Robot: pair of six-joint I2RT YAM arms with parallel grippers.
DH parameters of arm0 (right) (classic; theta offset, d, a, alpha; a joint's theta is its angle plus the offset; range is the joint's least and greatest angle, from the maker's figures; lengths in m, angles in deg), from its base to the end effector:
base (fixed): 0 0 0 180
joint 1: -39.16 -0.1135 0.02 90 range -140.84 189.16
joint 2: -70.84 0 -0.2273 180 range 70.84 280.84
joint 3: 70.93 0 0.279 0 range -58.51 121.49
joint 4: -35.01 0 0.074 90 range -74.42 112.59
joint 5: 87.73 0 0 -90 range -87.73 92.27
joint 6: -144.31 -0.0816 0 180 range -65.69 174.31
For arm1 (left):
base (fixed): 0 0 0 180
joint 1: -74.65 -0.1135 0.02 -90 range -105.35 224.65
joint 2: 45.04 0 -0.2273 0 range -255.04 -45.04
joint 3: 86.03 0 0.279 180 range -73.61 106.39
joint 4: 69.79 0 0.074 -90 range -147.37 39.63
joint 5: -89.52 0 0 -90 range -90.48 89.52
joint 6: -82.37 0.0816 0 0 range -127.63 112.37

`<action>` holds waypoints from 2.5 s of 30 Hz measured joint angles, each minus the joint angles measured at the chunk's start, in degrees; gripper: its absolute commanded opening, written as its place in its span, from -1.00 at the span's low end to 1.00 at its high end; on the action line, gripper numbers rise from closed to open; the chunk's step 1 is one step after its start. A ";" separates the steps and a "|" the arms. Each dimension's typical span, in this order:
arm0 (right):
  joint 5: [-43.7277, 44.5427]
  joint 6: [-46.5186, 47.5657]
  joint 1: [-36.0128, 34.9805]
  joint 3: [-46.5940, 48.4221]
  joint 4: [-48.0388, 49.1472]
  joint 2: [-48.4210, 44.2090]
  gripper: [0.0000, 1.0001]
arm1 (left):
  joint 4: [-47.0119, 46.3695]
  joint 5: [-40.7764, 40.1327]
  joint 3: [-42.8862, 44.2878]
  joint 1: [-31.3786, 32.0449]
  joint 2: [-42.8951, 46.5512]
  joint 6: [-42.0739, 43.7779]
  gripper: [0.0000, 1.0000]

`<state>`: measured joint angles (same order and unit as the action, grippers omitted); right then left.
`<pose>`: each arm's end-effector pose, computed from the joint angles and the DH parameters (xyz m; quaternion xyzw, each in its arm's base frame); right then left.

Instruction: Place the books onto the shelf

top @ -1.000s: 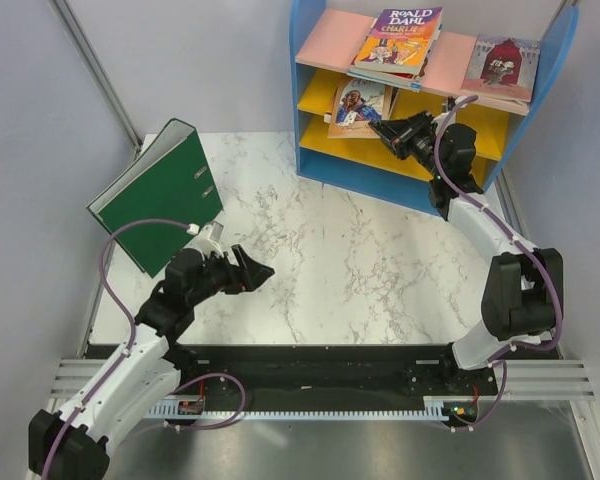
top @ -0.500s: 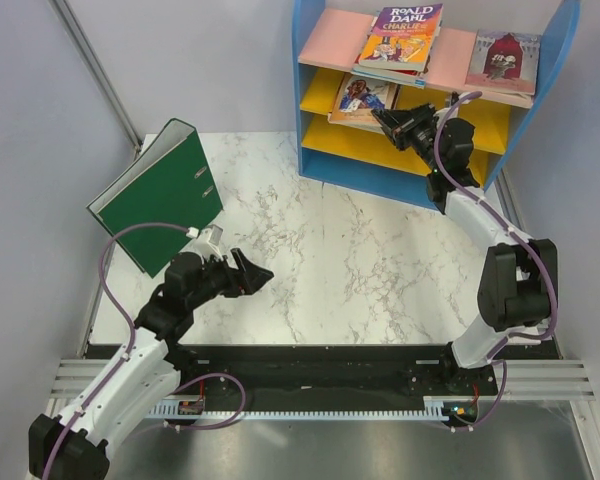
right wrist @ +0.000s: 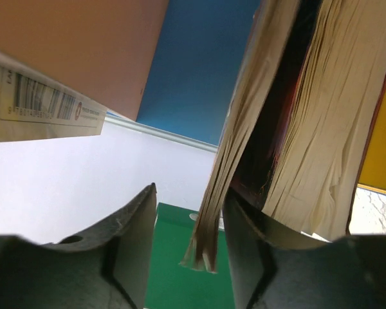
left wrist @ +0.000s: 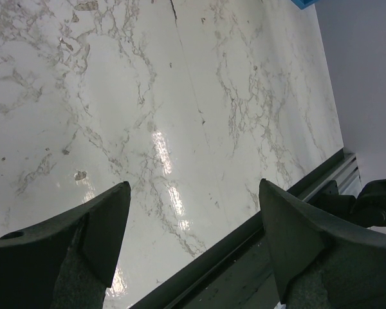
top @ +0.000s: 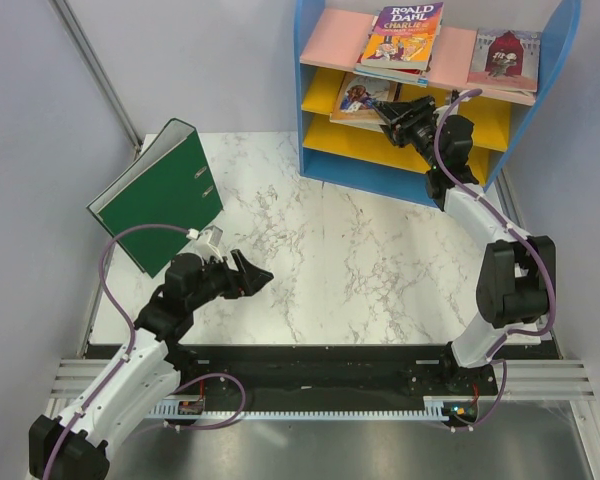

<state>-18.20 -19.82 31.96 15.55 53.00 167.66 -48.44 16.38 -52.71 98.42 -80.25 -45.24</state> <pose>0.4633 0.0873 0.3091 0.2457 0.6142 0.5714 0.4856 0.2219 -0.1236 0.1753 -0.0195 0.8297 -0.3831 0.4055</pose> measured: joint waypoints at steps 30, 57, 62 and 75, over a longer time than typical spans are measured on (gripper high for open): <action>-3.54 5.84 0.61 -10.12 -11.19 -8.76 0.60 | 0.46 0.20 -0.24 0.00 1.20 -0.02 0.76; 1.88 21.49 -11.80 2.40 -24.30 -4.55 -0.86 | 1.29 0.20 -2.56 0.00 3.06 -0.09 0.75; 5.86 23.12 -12.74 4.50 -26.58 -3.10 -0.88 | 1.40 0.20 -2.56 0.00 3.52 -0.09 0.75; 13.81 25.57 -13.73 11.30 -28.57 0.70 -0.88 | 1.75 0.17 -2.58 0.00 4.02 -0.09 0.76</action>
<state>-4.39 5.75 18.23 26.85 24.43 168.36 -46.69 16.56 -55.29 98.42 -76.22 -45.33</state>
